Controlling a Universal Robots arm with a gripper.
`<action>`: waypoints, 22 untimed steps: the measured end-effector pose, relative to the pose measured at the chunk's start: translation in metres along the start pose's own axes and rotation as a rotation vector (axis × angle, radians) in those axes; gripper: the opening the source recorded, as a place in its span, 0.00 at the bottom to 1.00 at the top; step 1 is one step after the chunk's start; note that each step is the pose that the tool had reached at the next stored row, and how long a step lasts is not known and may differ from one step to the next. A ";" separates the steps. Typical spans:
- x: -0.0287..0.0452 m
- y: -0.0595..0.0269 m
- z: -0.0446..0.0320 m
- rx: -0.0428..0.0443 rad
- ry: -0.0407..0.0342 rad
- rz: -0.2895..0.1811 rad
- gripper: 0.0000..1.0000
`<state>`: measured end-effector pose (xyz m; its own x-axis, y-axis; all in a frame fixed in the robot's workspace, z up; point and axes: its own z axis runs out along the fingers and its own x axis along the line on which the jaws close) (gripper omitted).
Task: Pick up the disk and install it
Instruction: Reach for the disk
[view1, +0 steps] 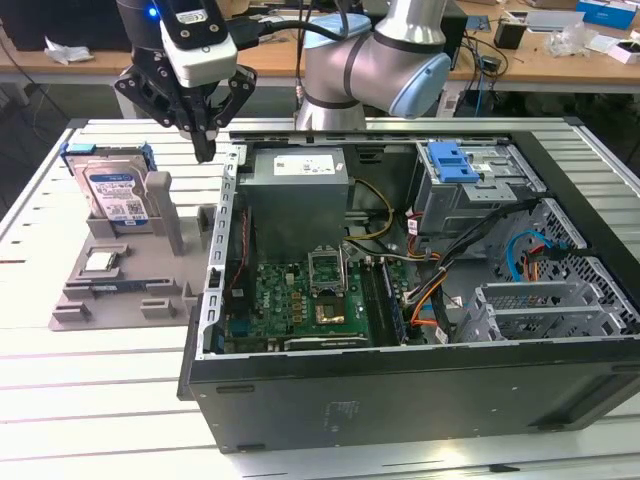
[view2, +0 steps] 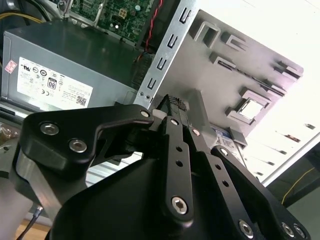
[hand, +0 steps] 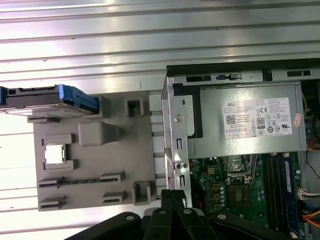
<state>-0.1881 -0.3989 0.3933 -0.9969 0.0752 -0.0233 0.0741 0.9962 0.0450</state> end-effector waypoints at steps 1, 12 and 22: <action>0.0004 0.0000 0.0000 0.0000 0.0000 0.000 0.11; 0.0093 -0.0007 -0.0002 0.0000 0.0000 0.000 0.11; 0.0249 -0.0018 -0.0006 -0.0001 0.0000 0.000 0.11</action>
<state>-0.2132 -0.3988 0.3933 -0.9969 0.0753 -0.0233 0.0742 0.9962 0.0451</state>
